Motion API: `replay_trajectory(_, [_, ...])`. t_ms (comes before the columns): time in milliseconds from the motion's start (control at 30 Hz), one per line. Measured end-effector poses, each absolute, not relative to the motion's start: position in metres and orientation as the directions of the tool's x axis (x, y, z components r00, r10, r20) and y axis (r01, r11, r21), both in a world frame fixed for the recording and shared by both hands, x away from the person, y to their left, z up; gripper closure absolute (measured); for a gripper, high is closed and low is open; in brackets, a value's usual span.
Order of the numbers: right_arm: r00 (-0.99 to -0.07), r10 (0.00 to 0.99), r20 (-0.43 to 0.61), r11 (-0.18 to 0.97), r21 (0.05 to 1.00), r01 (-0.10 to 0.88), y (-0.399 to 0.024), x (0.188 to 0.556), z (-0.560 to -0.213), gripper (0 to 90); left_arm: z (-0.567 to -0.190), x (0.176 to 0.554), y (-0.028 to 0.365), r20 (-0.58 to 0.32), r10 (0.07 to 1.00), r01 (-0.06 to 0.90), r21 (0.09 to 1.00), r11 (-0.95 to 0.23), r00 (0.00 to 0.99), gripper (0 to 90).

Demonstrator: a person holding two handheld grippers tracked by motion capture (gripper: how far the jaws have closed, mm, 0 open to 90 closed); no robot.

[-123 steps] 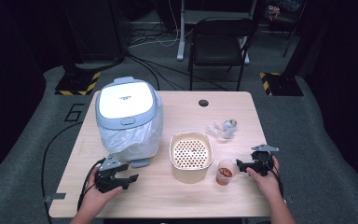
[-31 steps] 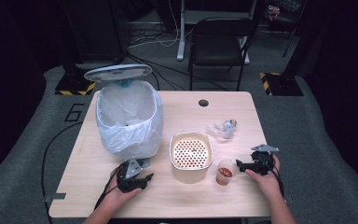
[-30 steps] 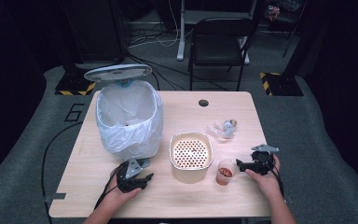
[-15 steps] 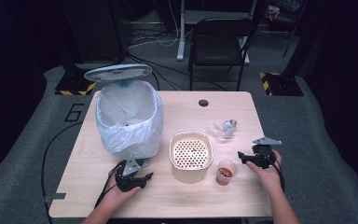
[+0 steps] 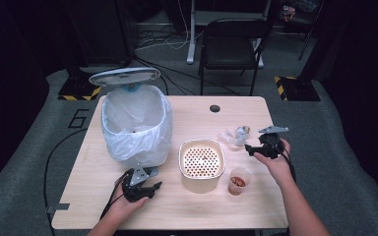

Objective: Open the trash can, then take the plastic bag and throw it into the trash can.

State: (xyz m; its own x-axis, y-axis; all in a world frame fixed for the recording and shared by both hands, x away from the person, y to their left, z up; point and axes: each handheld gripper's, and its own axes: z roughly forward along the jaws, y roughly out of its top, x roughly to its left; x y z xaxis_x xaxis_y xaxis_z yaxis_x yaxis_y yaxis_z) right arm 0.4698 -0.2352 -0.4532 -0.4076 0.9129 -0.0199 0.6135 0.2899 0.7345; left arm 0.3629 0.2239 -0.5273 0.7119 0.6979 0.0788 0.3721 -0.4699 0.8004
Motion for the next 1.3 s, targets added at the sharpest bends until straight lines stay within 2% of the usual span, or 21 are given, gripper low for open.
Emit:
replay_trajectory(267, [-0.389, 0.921, -0.015, 0.273, 0.735, 0.620, -0.228, 0.495, -0.444, 14.4, -0.527, 0.363, 0.224, 0.076, 0.701, 0.375, 0.801, -0.467, 0.709, 37.5])
replay_trajectory(467, [-0.393, 0.919, -0.014, 0.274, 0.740, 0.614, -0.219, 0.512, -0.443, 13.4, -0.527, 0.363, 0.223, 0.084, 0.702, 0.371, 0.801, -0.469, 0.707, 37.5])
replay_trajectory(733, [-0.382, 0.924, 0.003, 0.255, 0.740, 0.623, -0.206, 0.532, -0.449, 14.7, -0.527, 0.362, 0.223, 0.087, 0.700, 0.373, 0.796, -0.476, 0.709, 37.5])
replay_trajectory(1000, [-0.379, 0.925, -0.033, 0.284, 0.722, 0.631, -0.199, 0.544, -0.463, 17.5, -0.527, 0.363, 0.223, 0.084, 0.699, 0.373, 0.798, -0.474, 0.710, 37.5])
replay_trajectory(1300, [-0.336, 0.941, -0.028, 0.261, 0.689, 0.676, -0.202, 0.555, -0.483, 27.2, -0.527, 0.362, 0.223, 0.091, 0.701, 0.371, 0.796, -0.478, 0.708, 37.5])
